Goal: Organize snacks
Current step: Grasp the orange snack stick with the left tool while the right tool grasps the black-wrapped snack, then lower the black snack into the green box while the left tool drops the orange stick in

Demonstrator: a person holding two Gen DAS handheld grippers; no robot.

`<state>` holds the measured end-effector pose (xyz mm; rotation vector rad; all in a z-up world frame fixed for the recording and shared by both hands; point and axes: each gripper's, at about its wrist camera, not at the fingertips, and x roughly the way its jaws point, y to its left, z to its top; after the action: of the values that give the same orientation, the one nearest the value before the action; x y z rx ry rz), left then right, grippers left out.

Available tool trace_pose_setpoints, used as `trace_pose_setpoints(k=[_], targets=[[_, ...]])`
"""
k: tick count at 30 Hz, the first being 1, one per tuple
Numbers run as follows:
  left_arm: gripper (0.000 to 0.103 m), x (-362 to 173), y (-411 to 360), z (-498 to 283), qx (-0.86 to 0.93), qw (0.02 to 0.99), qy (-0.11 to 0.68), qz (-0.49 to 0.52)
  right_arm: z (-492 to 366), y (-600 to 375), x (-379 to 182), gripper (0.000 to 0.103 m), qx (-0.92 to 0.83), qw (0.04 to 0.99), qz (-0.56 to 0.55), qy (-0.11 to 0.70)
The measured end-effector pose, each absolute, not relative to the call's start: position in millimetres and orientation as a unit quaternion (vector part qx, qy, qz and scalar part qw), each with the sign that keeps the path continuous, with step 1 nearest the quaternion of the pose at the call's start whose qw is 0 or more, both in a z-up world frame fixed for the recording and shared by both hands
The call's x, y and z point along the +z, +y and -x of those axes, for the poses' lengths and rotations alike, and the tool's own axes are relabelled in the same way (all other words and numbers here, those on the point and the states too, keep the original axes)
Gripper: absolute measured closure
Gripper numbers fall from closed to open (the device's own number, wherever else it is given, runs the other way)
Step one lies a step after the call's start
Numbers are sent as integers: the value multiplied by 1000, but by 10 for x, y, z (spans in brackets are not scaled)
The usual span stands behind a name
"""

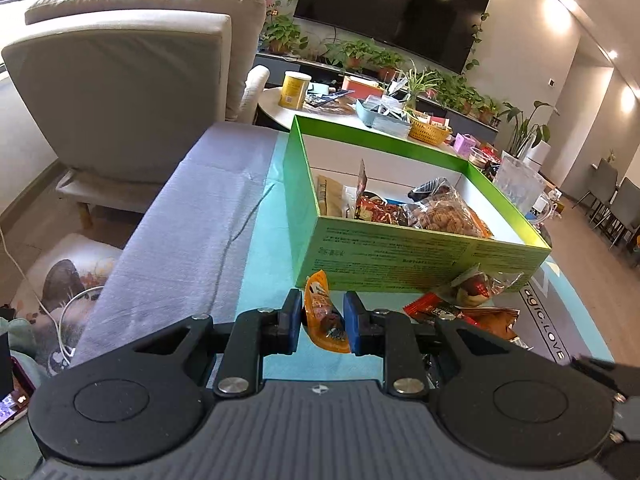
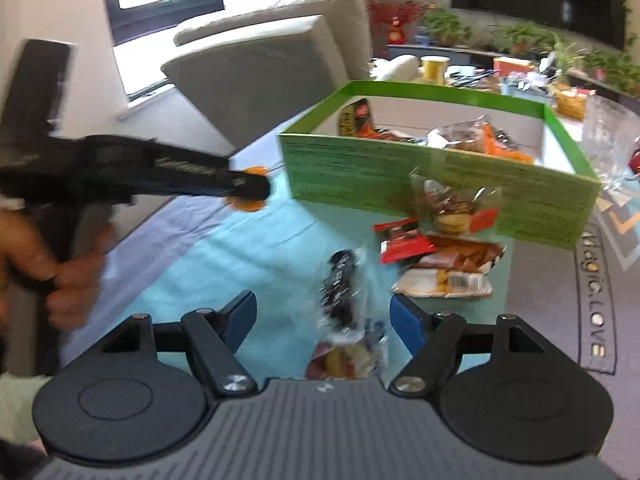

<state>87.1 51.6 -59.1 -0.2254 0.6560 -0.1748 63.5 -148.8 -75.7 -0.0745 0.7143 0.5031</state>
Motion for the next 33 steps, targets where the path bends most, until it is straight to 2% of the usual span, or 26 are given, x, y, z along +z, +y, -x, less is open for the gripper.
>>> trace_pose_setpoints(k=[6,7,9,11,33], targets=[[82,-574,509,-838,-91,937,319,110,-818,-1315,-826,42,234,903,56,355],[82,-576,501,-840,-93,937,319,109,-820,-1286,-836,45,230,903,66,356],[82,-585,490,-846,-95,936,320,110,-811,-1266,-846,59,225,903,77,357],[82,-598,478,-855,-99,935,322,112,-793,-1317,-828,66,223,904,72,357],[82,-271,406,-767,-130,946,272,120,-827,-1765,-126,66,182,952,-16,245]])
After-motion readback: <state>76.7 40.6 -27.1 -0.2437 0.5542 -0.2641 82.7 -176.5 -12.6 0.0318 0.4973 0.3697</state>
